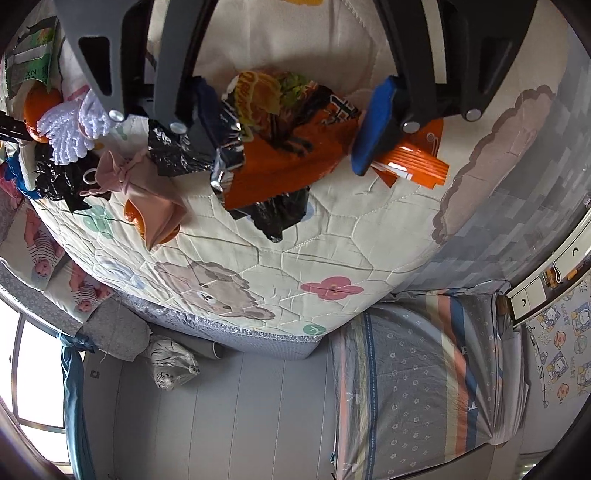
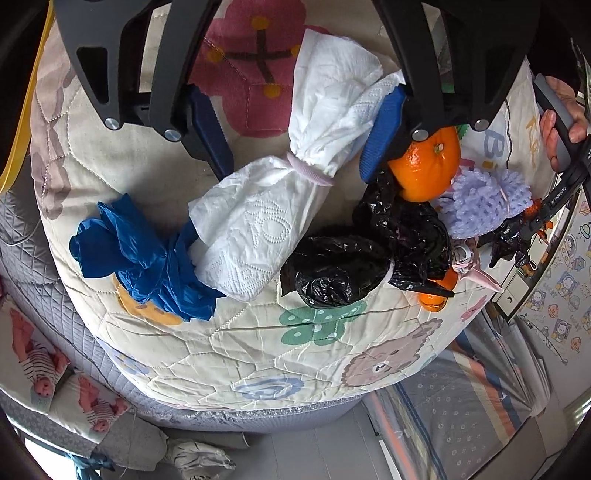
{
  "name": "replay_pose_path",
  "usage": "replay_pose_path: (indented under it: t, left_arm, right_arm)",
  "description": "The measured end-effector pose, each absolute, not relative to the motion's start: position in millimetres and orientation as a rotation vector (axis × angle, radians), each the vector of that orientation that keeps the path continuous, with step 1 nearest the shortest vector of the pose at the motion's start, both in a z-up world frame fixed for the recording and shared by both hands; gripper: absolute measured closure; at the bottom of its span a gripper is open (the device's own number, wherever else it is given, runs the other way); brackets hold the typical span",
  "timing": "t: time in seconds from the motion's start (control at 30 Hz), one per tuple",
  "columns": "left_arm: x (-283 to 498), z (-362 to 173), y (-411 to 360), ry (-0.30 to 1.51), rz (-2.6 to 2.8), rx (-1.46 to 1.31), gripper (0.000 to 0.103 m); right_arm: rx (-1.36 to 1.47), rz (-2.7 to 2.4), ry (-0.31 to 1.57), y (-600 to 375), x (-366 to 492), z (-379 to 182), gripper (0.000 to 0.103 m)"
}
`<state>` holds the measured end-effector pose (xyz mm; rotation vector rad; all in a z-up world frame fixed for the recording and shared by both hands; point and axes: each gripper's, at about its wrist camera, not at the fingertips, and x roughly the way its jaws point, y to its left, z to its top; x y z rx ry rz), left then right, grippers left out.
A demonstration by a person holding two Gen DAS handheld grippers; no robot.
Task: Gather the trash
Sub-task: 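Grasp the orange snack bag with the left tool while the right grasps a tissue bundle, then carry the snack bag and tissue bundle in both tools over the yellow bin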
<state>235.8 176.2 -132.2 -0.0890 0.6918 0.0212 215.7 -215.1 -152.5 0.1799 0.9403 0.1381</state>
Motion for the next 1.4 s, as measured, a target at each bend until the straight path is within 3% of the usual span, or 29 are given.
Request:
replay_pose_path:
  t: [0.13,0.27,0.57,0.97,1.4]
  left_arm:
    - [240.2,-135.2,179.3,0.711,0.062,-0.09,0.071]
    - [238.8,-134.3,184.4,0.703,0.064,-0.115,0.078]
    - [212.7,-118.1,196.5,0.653,0.04,-0.162,0.081]
    - [156.8,-58.3,184.7,0.497,-0.01,-0.176,0.081]
    - [143.5,-15.6,98.9,0.429,-0.184,-0.105,0.081]
  right_arm:
    - [0.185,0.141,0.944,-215.4,217.6,-154.6,0.049]
    - [0.195,0.146,0.949,-215.8,220.1,-156.2,0.061]
    - [0.217,0.175,0.938,-223.2,215.7,-149.4,0.077]
    - [0.164,0.181,0.736,-231.6,179.0,-94.6,0.079]
    - [0.182,0.171,0.63,-269.3,136.4,-59.9,0.079]
